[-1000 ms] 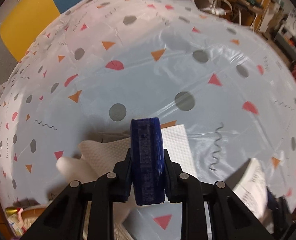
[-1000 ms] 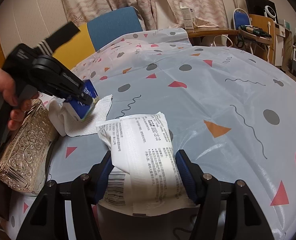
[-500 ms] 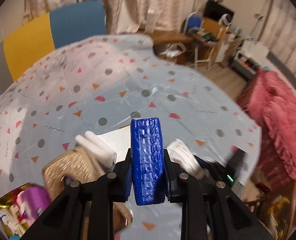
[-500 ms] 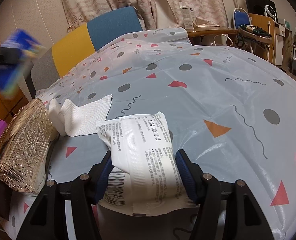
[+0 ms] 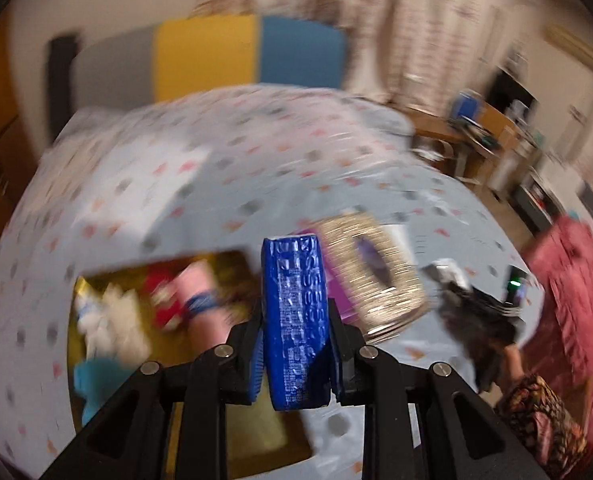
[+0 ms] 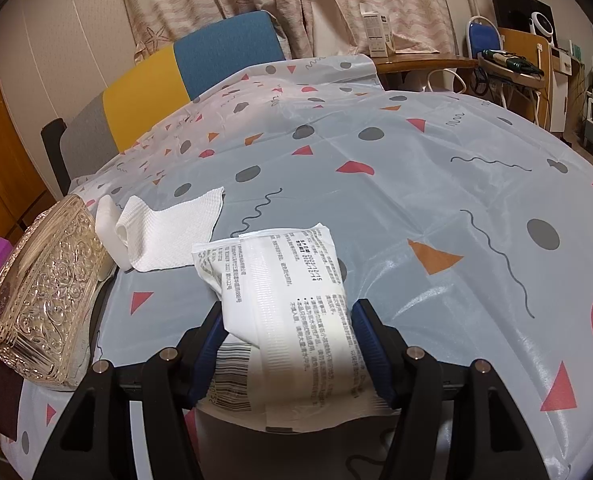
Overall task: Organize soft objects
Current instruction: 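Carry the blue tissue pack into the gold tray and open the left tool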
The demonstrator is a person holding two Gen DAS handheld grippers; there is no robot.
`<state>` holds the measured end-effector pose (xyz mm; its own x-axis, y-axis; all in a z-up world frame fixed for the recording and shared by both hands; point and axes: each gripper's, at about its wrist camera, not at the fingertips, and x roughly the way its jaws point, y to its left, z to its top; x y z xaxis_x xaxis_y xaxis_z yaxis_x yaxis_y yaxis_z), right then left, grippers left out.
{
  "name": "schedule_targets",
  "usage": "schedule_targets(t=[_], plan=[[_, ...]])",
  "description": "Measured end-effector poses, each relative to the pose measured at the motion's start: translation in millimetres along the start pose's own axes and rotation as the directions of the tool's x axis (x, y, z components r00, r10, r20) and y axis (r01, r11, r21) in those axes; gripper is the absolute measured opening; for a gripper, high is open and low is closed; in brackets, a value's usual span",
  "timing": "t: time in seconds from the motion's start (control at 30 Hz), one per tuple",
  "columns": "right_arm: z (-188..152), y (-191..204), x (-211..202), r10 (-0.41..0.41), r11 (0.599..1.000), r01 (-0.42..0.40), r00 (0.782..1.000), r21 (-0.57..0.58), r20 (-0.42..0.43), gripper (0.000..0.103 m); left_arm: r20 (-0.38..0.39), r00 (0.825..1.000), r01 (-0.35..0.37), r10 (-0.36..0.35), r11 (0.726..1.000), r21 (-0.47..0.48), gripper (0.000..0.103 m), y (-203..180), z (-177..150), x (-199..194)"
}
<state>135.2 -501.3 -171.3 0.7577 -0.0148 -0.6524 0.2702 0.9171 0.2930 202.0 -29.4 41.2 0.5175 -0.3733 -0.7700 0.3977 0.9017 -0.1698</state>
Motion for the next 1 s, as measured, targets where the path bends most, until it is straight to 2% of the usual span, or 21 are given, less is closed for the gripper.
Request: schedule_targets(t=[0.1, 0.3, 0.53, 0.6, 0.67, 0.7, 0.77, 0.8, 0.83, 1.0], plan=[[0.0, -0.1, 0.0, -0.001, 1.000, 0.001, 1.000, -0.002, -0.002, 0.064, -0.040, 0.998, -0.056, 0.054, 0.997, -0.047, 0.026, 33.2, -22.8, 17.3], [-0.1, 1.5, 0.4, -0.012, 1.000, 0.012, 1.000, -0.010, -0.006, 0.064, -0.135, 0.988, -0.101, 0.080, 0.981, -0.164, 0.026, 82.3, -54.6, 65.5], [0.6, 2.5, 1.1, -0.018, 1.000, 0.018, 1.000, -0.015, -0.009, 0.064, -0.182, 0.977, -0.149, 0.107, 0.961, -0.232, 0.026, 115.2, -61.4, 106.4], [0.7, 2.7, 1.3, -0.020, 1.000, 0.019, 1.000, -0.016, -0.009, 0.064, -0.183, 0.974, -0.177, 0.135, 0.955, -0.237, 0.026, 118.8, -62.4, 111.2], [0.9, 2.1, 1.2, -0.014, 1.000, 0.014, 1.000, -0.012, -0.009, 0.064, -0.178, 0.973, -0.191, 0.147, 0.947, -0.258, 0.030, 121.6, -62.7, 109.6], [1.0, 1.8, 1.1, -0.011, 1.000, 0.011, 1.000, -0.009, -0.009, 0.064, -0.171, 0.975, -0.189, 0.144, 0.940, -0.285, 0.037, 124.2, -63.8, 106.6], [1.2, 4.1, 1.6, -0.024, 1.000, 0.023, 1.000, -0.019, -0.012, 0.064, -0.123, 0.986, -0.147, 0.112, 0.933, -0.330, 0.053, 127.6, -66.4, 95.6], [1.3, 5.2, 2.0, -0.031, 0.999, 0.031, 0.999, -0.025, -0.014, 0.064, -0.095, 0.987, -0.156, 0.132, 0.928, -0.339, 0.068, 127.2, -69.0, 87.3], [1.3, 6.1, 2.2, -0.038, 0.999, 0.037, 0.999, -0.030, -0.016, 0.064, -0.069, 0.984, -0.177, 0.164, 0.922, -0.344, 0.078, 126.2, -72.9, 78.2], [1.2, 7.8, 2.5, -0.051, 0.998, 0.050, 0.999, -0.040, -0.020, 0.064, 0.016, 0.981, -0.174, 0.194, 0.911, -0.373, 0.078, 121.9, -95.6, 49.5]])
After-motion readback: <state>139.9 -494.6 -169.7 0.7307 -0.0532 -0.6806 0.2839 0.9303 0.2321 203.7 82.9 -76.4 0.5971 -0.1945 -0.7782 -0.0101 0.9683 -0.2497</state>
